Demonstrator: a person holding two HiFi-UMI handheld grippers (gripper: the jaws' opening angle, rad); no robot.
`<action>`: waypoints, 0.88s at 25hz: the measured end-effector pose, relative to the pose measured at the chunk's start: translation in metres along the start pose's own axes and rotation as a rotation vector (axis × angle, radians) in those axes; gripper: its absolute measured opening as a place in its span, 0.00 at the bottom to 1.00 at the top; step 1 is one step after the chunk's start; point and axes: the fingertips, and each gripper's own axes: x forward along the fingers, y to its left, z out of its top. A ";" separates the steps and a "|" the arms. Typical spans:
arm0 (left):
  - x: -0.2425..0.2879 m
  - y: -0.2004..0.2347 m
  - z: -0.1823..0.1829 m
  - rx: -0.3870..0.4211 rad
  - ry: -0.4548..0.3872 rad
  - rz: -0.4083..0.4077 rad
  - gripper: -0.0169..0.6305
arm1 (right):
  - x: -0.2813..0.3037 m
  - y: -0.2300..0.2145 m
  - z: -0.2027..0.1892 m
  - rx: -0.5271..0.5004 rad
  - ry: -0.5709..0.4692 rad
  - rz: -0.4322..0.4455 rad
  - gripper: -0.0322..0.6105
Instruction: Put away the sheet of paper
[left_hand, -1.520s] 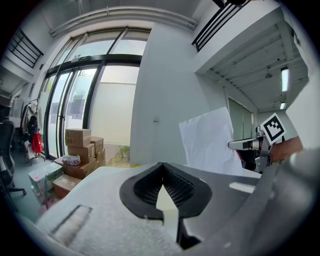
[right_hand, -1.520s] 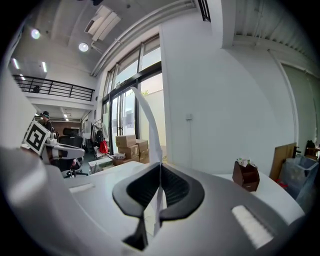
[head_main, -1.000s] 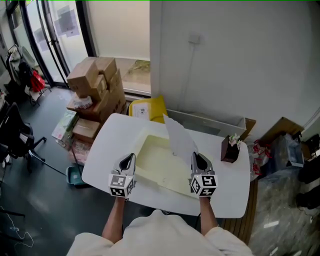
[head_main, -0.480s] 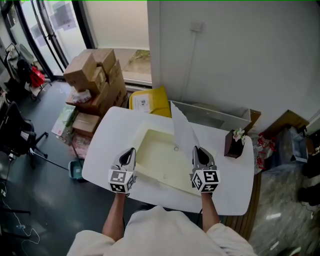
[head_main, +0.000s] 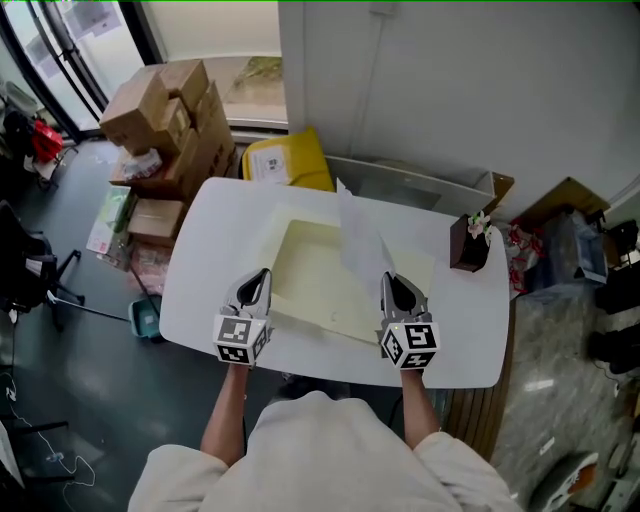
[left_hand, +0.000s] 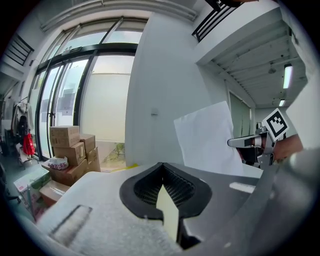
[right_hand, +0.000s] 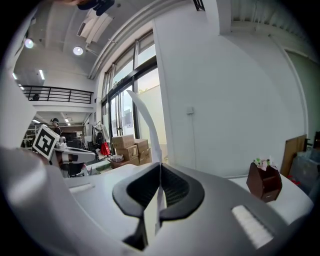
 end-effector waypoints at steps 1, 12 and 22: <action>0.000 0.002 -0.001 -0.001 0.001 -0.005 0.03 | -0.001 0.003 -0.002 0.000 0.005 -0.004 0.05; -0.007 0.004 -0.032 -0.029 0.045 -0.042 0.03 | -0.012 0.028 -0.033 0.036 0.064 -0.011 0.05; -0.010 -0.002 -0.060 -0.050 0.084 -0.058 0.03 | -0.021 0.056 -0.040 0.054 0.062 0.033 0.06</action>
